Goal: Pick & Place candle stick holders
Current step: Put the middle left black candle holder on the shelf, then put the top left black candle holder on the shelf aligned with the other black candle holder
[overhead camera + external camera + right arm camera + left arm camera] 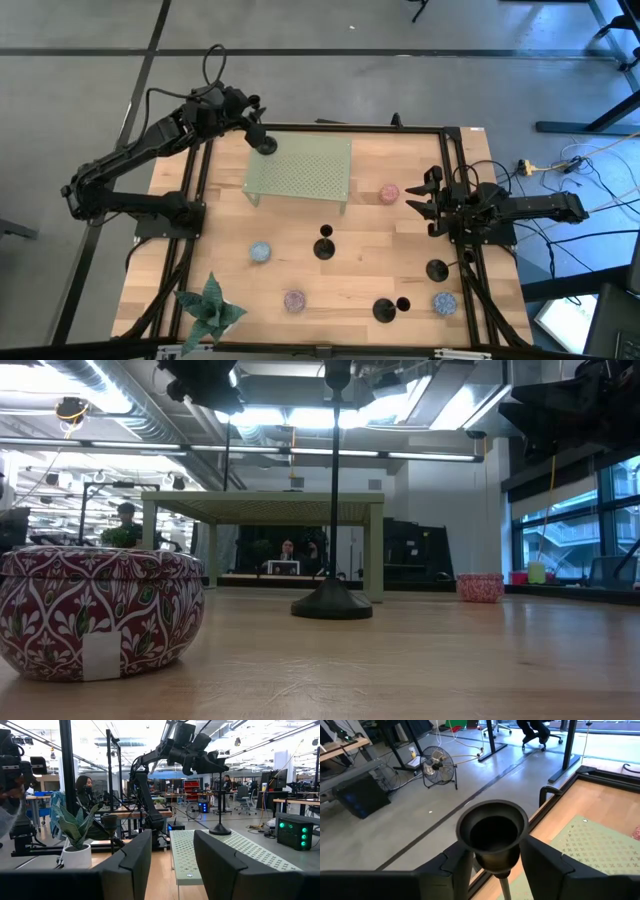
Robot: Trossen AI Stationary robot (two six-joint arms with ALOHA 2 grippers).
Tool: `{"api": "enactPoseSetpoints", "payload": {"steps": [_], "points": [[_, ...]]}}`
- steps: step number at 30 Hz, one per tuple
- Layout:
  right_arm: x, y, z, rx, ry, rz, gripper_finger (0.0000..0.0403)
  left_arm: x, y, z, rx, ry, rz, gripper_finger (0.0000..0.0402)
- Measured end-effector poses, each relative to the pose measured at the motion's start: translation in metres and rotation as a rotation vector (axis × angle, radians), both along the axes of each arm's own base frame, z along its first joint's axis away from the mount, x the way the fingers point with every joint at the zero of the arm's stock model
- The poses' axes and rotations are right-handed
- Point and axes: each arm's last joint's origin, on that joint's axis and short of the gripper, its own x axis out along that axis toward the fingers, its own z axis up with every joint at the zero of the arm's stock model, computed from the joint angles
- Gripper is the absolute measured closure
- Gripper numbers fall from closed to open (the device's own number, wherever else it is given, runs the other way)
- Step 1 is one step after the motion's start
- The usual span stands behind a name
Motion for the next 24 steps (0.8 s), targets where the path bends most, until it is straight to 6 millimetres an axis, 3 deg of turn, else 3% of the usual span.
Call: {"api": "enactPoseSetpoints", "payload": {"steps": [10,19,24], "points": [[0.000,0.000,0.000,0.000,0.000,0.000,0.0251,-0.008,-0.010,0.007,0.026,-0.019,-0.026,0.0199],[0.000,0.000,0.000,0.000,0.000,0.000,0.0251,-0.039,-0.040,0.024,0.069,-0.093,-0.082,0.0194],[0.000,0.000,0.000,0.000,0.000,0.000,0.0251,-0.052,-0.061,0.029,0.042,-0.135,-0.274,0.0194]]}}
